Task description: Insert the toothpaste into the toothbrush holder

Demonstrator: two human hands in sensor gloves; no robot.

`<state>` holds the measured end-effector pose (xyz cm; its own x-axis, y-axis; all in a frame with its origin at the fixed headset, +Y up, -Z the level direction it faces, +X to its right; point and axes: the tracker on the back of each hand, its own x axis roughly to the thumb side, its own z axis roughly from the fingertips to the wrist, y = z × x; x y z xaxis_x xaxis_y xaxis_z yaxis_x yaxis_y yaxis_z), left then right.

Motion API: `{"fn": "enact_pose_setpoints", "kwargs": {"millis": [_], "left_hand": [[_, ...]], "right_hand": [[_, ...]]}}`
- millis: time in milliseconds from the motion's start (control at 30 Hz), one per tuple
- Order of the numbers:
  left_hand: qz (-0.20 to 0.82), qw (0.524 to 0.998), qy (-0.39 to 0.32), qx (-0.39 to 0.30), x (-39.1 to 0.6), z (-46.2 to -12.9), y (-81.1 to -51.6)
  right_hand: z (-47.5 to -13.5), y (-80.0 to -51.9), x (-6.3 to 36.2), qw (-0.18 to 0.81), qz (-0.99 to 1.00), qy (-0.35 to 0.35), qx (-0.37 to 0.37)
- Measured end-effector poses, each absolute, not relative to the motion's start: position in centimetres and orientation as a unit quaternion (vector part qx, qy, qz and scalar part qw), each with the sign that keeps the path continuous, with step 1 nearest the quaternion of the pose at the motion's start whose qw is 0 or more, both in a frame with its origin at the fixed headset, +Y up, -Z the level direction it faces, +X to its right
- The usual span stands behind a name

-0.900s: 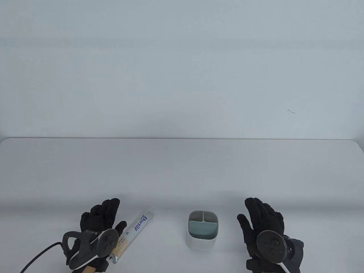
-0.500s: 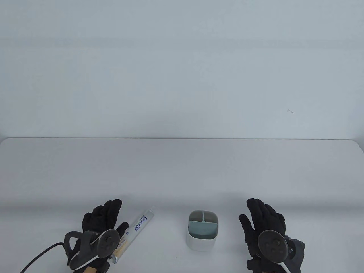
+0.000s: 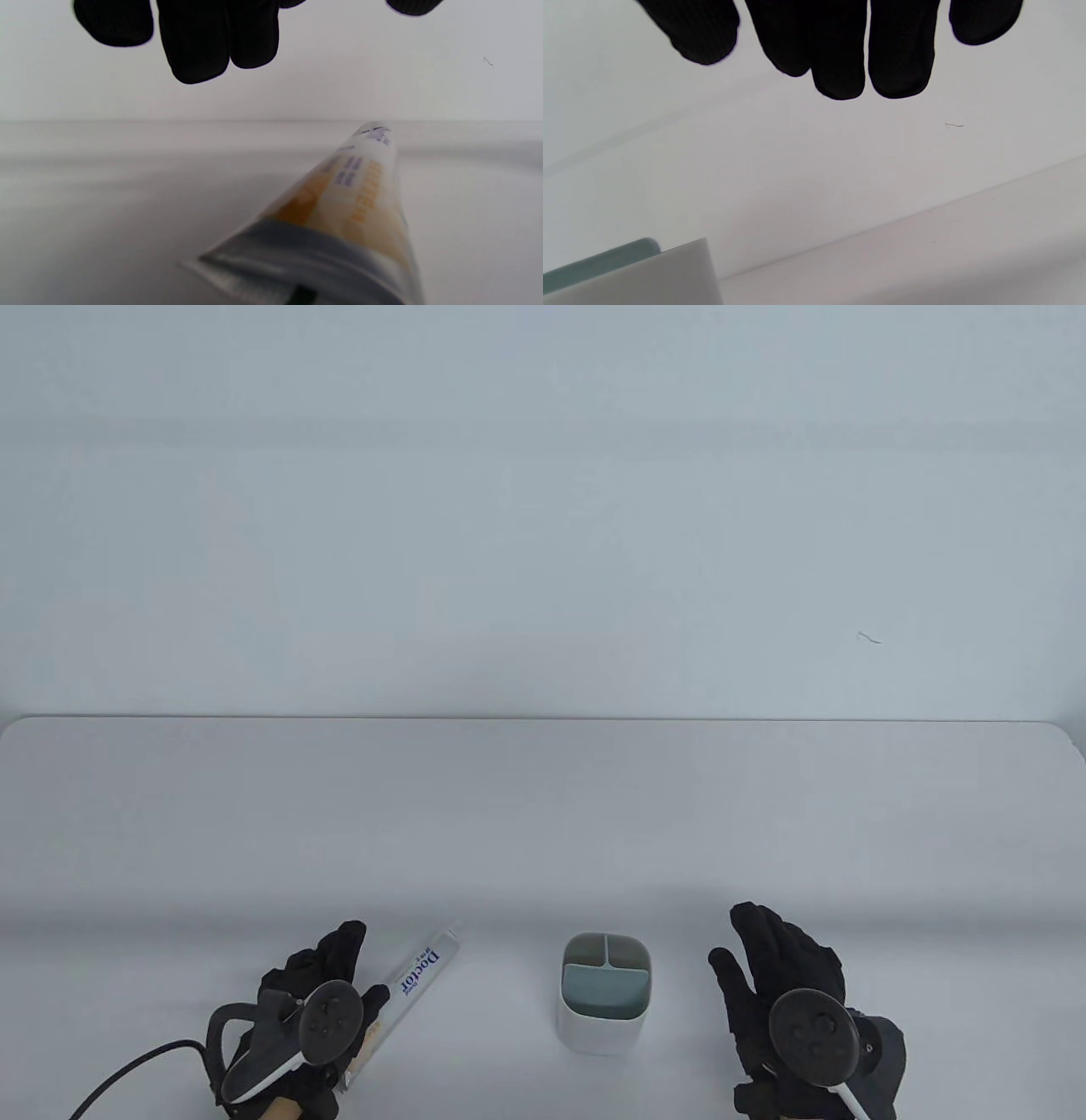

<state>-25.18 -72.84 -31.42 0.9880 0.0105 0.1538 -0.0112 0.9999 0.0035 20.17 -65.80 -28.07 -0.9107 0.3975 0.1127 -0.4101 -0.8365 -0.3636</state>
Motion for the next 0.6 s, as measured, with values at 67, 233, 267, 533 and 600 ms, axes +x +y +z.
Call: {"fn": "enact_pose_setpoints", "kwargs": {"millis": [67, 233, 267, 533, 600], "left_hand": [[0.002, 0.997, -0.075, -0.015, -25.2, -31.5, -73.4], [-0.013, 0.996, -0.07, -0.058, -25.4, -31.8, -75.0], [-0.013, 0.995, -0.072, -0.069, -25.4, -31.9, -75.3], [-0.093, 0.978, -0.094, -0.16, -24.2, -31.8, -78.1], [-0.137, 0.969, -0.098, -0.181, -23.7, -31.6, -78.8]], "right_hand": [[-28.1, -65.8, 20.1, 0.211, 0.958, -0.192, 0.018], [-28.1, -65.9, 19.9, 0.212, 0.959, -0.185, 0.02], [-28.1, -65.9, 19.9, 0.212, 0.959, -0.185, 0.02], [-28.2, -66.0, 19.8, 0.216, 0.959, -0.183, 0.023], [-28.2, -66.0, 19.7, 0.208, 0.961, -0.182, 0.022]]}}
